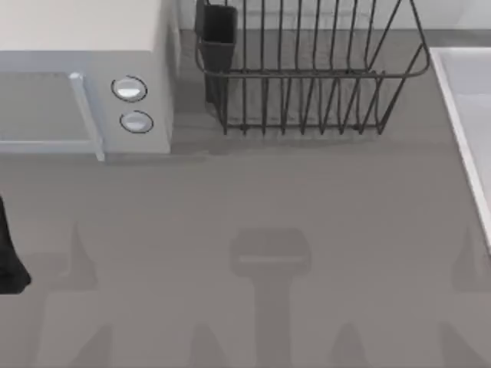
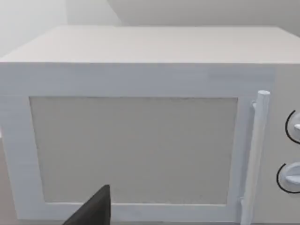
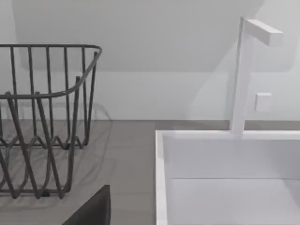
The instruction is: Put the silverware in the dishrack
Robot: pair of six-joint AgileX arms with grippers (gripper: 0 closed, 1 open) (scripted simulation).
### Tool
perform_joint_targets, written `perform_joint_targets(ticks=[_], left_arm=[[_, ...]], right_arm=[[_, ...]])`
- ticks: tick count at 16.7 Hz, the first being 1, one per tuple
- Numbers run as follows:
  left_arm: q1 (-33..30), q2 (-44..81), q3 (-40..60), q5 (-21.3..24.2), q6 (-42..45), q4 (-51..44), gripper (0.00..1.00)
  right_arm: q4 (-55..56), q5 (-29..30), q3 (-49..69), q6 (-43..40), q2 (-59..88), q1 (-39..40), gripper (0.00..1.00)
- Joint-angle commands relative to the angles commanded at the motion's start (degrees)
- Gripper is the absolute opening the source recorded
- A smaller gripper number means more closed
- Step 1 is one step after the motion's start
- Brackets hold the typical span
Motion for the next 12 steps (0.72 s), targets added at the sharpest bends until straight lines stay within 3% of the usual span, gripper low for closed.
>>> perform_joint_targets(ticks=[5,12], left_arm=[[0.0,0.0,0.0,0.0,0.0,0.0,1.0],[0.0,0.0,0.0,0.0,0.0,0.0,1.0]], right_arm=[[-3.69,-0.06,3.24,-2.34,3.82,-1.62,1.0],[-26.85,-0.66,20.73,-15.38,32.25,-10.71,1.0]])
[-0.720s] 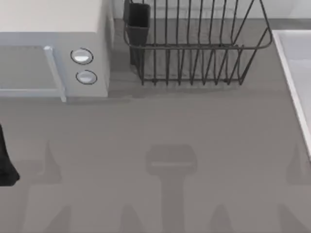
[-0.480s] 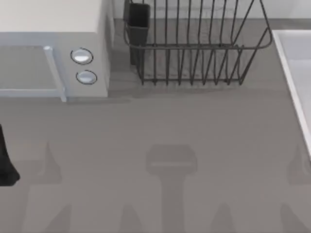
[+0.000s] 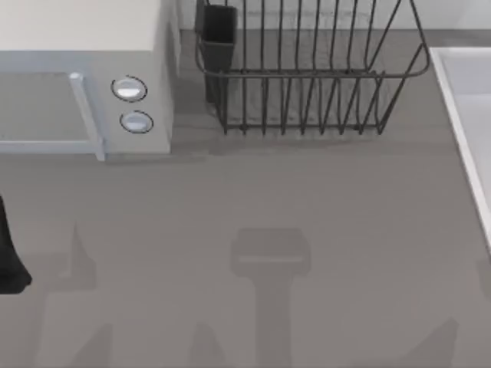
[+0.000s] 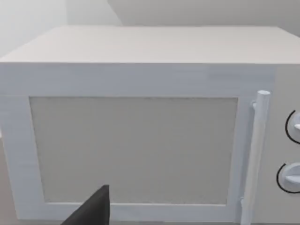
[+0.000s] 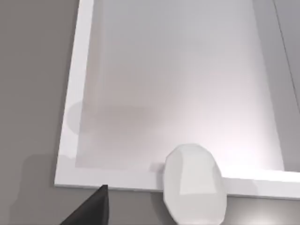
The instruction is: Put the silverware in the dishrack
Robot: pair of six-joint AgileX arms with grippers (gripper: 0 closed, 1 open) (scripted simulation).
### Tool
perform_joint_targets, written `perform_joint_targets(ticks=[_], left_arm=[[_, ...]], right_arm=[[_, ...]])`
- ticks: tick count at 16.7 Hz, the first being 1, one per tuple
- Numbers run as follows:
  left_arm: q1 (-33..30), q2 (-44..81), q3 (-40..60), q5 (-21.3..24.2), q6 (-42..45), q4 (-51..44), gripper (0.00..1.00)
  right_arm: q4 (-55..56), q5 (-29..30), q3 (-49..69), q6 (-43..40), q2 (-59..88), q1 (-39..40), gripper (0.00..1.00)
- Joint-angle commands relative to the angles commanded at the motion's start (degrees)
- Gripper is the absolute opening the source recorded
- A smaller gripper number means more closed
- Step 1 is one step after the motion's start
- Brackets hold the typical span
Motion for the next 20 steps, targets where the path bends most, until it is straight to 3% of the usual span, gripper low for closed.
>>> perform_joint_targets(ticks=[5,10,20], left_arm=[[0.0,0.0,0.0,0.0,0.0,0.0,1.0],[0.0,0.0,0.0,0.0,0.0,0.0,1.0],[0.0,0.0,0.0,0.0,0.0,0.0,1.0]], right_arm=[[-18.6,-0.21,13.6,-10.17,24.21,-7.53,1.0],[-30.79,-0.29,23.71,-17.21,38.97,-12.84,1.0],[-31.09,-0.32,24.63,-18.56,43.26,-13.77,1.0]])
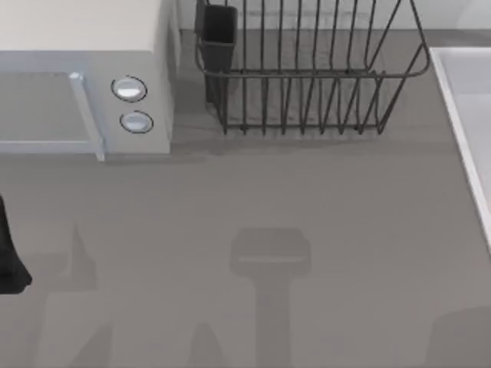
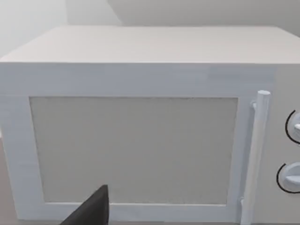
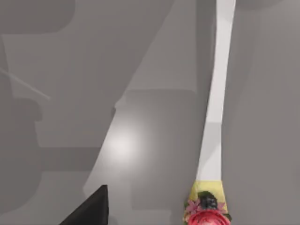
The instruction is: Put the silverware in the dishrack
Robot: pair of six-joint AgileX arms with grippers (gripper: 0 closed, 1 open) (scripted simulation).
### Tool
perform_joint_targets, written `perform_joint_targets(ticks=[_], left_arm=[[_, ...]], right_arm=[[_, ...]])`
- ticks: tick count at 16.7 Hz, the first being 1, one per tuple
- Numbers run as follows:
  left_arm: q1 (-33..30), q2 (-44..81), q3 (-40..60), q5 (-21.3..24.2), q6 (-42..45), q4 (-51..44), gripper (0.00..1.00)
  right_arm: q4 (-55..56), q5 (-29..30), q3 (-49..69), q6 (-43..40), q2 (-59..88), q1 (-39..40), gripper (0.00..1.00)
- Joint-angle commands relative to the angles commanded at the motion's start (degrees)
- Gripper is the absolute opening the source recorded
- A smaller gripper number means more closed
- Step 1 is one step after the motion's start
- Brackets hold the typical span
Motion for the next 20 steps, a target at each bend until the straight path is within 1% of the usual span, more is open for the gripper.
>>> perform_joint_targets(ticks=[2,8,10,14,20], left_arm=[[0.0,0.0,0.0,0.0,0.0,0.0,1.0],[0.0,0.0,0.0,0.0,0.0,0.0,1.0],[0.0,0.0,0.0,0.0,0.0,0.0,1.0],[0.0,0.0,0.0,0.0,0.0,0.0,1.0],[0.0,0.0,0.0,0.0,0.0,0.0,1.0]], right_arm=[[4.44,-0.01,-2.29,0.16,2.16,0.07,1.0],[22.86,-0.01,-11.4,0.64,10.92,0.4,1.0],[25.62,-0.01,-12.93,0.71,12.44,0.46,1.0],[26.09,0.0,-13.2,0.73,12.69,0.47,1.0],[26.09,0.0,-13.2,0.73,12.69,0.47,0.55]])
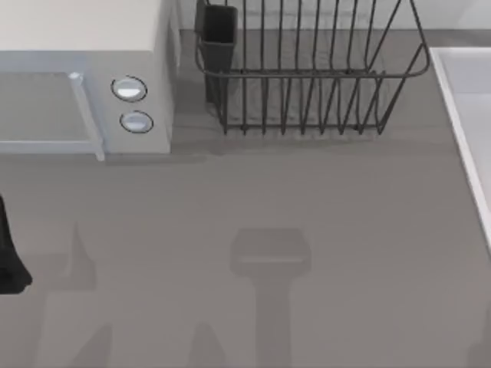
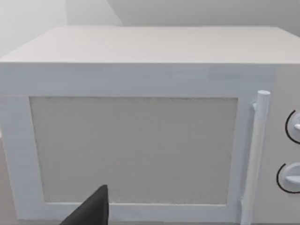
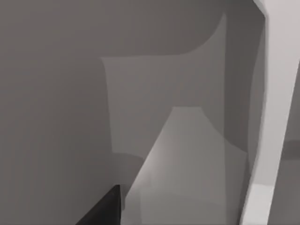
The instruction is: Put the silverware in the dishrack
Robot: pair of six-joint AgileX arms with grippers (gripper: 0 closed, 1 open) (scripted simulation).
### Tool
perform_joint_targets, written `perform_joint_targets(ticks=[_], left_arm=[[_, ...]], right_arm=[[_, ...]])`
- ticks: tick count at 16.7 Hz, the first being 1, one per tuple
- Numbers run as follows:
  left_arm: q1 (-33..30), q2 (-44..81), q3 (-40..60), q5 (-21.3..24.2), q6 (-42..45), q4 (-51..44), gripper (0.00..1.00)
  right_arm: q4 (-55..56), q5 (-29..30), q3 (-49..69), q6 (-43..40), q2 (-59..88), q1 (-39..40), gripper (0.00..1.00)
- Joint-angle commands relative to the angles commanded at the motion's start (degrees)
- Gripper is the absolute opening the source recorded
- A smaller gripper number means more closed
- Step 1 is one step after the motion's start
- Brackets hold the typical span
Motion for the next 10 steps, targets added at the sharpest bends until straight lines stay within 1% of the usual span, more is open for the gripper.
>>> perform_joint_targets(ticks=[7,8,10], left_arm=[[0.0,0.0,0.0,0.0,0.0,0.0,1.0],[0.0,0.0,0.0,0.0,0.0,0.0,1.0],[0.0,0.0,0.0,0.0,0.0,0.0,1.0]], right_arm=[[0.0,0.0,0.0,0.0,0.0,0.0,0.02],[0.0,0.0,0.0,0.0,0.0,0.0,0.0],[0.0,0.0,0.0,0.0,0.0,0.0,0.0]])
